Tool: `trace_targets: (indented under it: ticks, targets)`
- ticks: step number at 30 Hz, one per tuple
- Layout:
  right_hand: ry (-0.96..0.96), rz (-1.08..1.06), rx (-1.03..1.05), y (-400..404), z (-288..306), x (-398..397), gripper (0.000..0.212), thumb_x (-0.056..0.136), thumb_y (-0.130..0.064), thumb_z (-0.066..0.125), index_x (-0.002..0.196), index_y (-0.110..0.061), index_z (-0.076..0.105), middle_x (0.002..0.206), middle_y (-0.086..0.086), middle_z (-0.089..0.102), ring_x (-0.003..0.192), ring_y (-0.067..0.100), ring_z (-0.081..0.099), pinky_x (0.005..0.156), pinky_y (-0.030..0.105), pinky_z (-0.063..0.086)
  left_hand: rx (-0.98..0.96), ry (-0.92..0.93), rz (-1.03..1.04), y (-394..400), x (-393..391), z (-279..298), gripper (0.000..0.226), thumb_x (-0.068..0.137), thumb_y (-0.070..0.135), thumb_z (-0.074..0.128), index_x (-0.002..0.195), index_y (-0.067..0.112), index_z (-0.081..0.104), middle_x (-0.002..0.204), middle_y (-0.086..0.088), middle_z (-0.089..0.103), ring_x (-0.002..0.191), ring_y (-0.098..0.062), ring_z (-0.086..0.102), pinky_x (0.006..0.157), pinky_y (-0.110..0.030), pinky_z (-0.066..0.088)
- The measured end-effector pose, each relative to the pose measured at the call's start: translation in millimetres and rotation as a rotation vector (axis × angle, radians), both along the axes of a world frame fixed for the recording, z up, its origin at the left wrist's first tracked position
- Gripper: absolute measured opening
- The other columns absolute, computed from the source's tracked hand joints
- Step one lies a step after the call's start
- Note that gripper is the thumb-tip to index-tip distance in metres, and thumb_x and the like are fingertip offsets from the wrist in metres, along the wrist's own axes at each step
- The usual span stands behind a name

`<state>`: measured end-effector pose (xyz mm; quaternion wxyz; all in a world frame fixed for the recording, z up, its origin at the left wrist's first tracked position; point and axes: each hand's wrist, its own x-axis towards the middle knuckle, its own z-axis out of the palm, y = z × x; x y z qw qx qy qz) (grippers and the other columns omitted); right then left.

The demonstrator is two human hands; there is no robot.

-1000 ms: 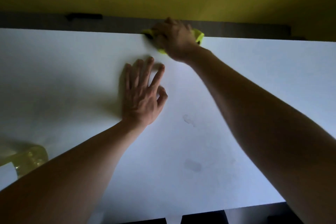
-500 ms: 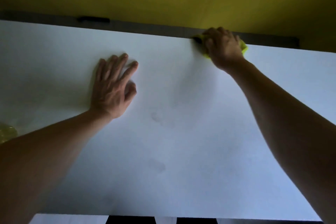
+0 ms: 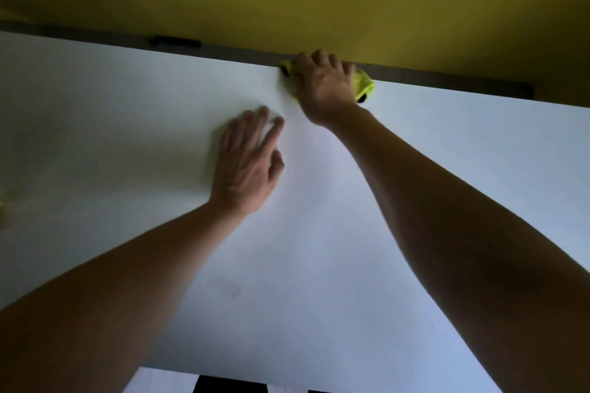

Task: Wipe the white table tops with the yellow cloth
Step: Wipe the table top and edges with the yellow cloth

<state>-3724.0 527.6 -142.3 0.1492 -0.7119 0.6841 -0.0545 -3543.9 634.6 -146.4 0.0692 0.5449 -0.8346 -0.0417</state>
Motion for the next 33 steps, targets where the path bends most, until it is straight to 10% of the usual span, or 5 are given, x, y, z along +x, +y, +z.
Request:
trace_targets:
  ticks: [15,27,33]
  targets:
    - [0.003,-0.277,-0.053,70,0,-209,0.041,0.091,-0.035,0.034,0.119,-0.014,0.056,0.117,0.020,0.053,0.112,0.039,0.049,0.100,0.046,0.032,0.039,0.010,0.124,8,-94,-10,0.067,0.095,0.033,0.041,0.160,0.017,0.041,0.169,-0.016,0.031,0.156,-0.038,0.029,0.129,-0.055,0.018]
    - [-0.027,-0.075,-0.042,13,-4,-44,0.040,0.102,-0.048,0.035,0.125,-0.021,0.054,0.122,0.009,0.054,0.116,0.031,0.047,0.097,0.047,0.031,-0.025,0.023,0.132,6,-95,-11,0.060,0.098,0.029,0.044,0.154,0.011,0.048,0.166,-0.018,0.037,0.154,-0.040,0.032,0.128,-0.056,0.019]
    - [-0.073,-0.083,-0.027,30,-5,-105,0.046,0.097,-0.046,0.034,0.132,-0.023,0.053,0.125,0.009,0.053,0.116,0.030,0.048,0.095,0.043,0.032,-0.012,0.045,0.134,6,-98,-10,0.065,0.096,0.030,0.043,0.160,0.016,0.042,0.169,-0.016,0.032,0.155,-0.039,0.029,0.129,-0.055,0.018]
